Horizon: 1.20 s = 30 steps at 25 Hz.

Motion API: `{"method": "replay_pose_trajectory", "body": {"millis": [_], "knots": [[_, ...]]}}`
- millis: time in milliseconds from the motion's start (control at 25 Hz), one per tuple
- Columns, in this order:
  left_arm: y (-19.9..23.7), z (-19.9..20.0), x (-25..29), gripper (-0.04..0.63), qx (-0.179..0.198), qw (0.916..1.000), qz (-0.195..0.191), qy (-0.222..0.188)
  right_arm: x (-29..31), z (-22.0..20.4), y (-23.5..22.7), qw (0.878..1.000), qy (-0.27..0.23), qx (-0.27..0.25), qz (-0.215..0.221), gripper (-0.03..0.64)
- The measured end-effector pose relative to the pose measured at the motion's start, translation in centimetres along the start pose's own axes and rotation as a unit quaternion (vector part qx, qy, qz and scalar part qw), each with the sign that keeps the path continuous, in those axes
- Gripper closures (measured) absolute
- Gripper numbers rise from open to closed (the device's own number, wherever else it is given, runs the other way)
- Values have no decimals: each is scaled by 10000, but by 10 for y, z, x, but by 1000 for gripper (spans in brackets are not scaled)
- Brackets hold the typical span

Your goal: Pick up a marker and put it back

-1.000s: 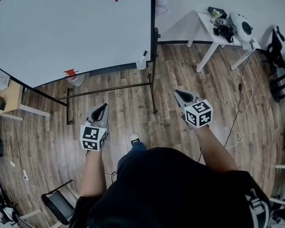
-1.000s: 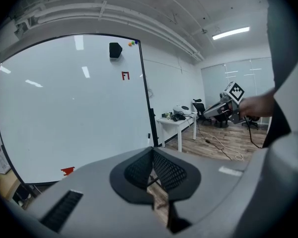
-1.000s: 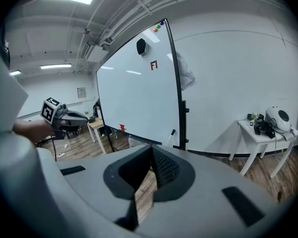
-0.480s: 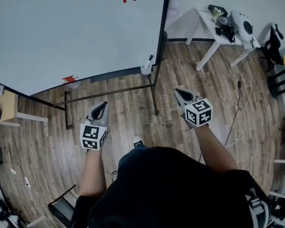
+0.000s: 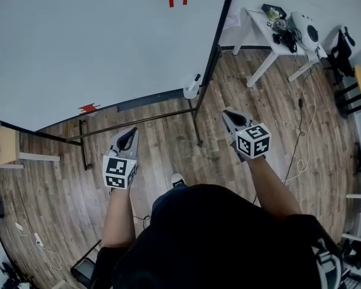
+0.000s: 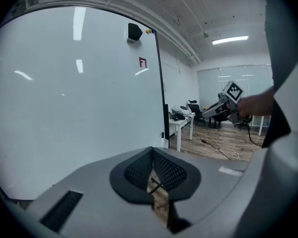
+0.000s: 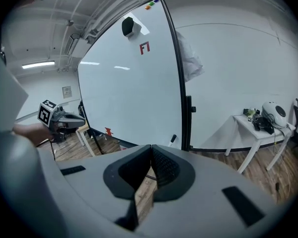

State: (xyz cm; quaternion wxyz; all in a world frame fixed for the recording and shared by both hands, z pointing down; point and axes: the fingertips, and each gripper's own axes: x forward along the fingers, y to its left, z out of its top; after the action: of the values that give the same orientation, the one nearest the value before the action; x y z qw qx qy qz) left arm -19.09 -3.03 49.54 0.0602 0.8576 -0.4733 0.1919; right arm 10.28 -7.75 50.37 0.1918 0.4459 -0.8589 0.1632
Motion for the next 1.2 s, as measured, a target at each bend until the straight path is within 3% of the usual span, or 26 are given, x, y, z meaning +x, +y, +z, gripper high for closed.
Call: {"method": "replay_pose_trajectory", "body": {"millis": [600,1200], "knots": [[39,8,24,584,197,9987,-462,-122,33,20,12,9995,65,123,-293,620],[50,17,29,584,279,9980,-539,-189,50,27,7,9990,56,218,-382,618]]}}
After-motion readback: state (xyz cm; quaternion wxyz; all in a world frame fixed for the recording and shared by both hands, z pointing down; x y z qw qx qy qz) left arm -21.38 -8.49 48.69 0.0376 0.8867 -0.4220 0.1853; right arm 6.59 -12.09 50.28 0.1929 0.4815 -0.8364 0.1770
